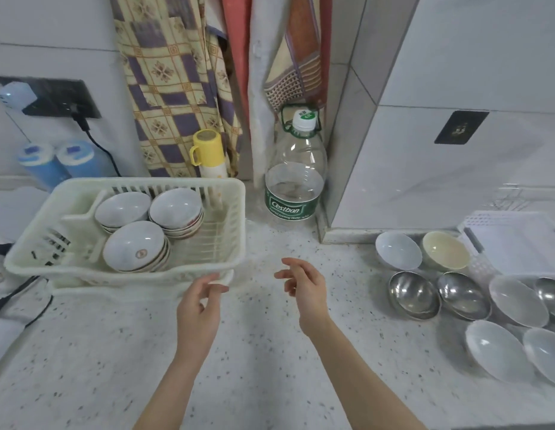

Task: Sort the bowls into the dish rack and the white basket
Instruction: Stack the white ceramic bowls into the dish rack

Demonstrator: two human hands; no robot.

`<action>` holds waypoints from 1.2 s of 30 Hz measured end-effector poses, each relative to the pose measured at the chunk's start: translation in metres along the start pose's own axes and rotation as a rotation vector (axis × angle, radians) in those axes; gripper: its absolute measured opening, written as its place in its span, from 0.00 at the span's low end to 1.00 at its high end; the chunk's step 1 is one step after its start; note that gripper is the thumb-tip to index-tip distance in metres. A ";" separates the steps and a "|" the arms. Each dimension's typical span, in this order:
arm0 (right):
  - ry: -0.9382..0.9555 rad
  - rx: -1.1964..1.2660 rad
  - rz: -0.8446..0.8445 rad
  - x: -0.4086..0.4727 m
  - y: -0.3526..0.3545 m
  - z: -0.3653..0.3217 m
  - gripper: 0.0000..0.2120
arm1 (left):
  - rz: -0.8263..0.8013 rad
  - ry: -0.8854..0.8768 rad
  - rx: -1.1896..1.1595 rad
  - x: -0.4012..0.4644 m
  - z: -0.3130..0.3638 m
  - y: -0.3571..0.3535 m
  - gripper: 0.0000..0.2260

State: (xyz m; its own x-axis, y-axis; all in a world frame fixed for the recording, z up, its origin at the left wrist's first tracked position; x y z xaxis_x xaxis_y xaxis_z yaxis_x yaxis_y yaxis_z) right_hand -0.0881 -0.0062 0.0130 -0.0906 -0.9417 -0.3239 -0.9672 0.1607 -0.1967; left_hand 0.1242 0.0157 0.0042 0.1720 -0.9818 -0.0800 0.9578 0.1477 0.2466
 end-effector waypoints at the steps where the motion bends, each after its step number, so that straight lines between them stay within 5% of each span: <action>1: -0.040 -0.011 0.032 -0.006 0.021 0.006 0.11 | -0.036 0.039 0.001 -0.009 -0.004 -0.020 0.13; 5: -0.160 -0.012 0.194 -0.033 0.100 0.028 0.10 | -0.229 0.181 0.030 -0.044 -0.016 -0.093 0.10; 16: -0.166 0.161 0.599 -0.116 0.230 0.056 0.09 | -0.773 0.228 0.223 -0.121 -0.015 -0.216 0.07; 27: -0.193 0.369 0.903 -0.159 0.383 0.063 0.10 | -0.851 0.341 0.192 -0.168 0.005 -0.340 0.07; 36: -0.261 0.044 0.767 -0.153 0.503 0.047 0.19 | -0.750 0.614 0.063 -0.195 0.018 -0.453 0.12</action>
State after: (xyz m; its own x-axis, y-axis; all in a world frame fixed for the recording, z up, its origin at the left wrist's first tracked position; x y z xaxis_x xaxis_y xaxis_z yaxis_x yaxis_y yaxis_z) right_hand -0.5495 0.2321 -0.0801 -0.6613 -0.4659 -0.5879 -0.6475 0.7502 0.1339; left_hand -0.3472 0.1386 -0.0743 -0.3712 -0.5826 -0.7230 0.8564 -0.5158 -0.0241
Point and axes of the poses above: each hand's wrist, its own x-axis towards the middle knuckle, its own y-axis out of the back of the hand, z = x × y, the point moved 6 cm from there along x, towards the middle knuckle, and after that the axes turned 8 degrees about -z, right-handed, at the moved point
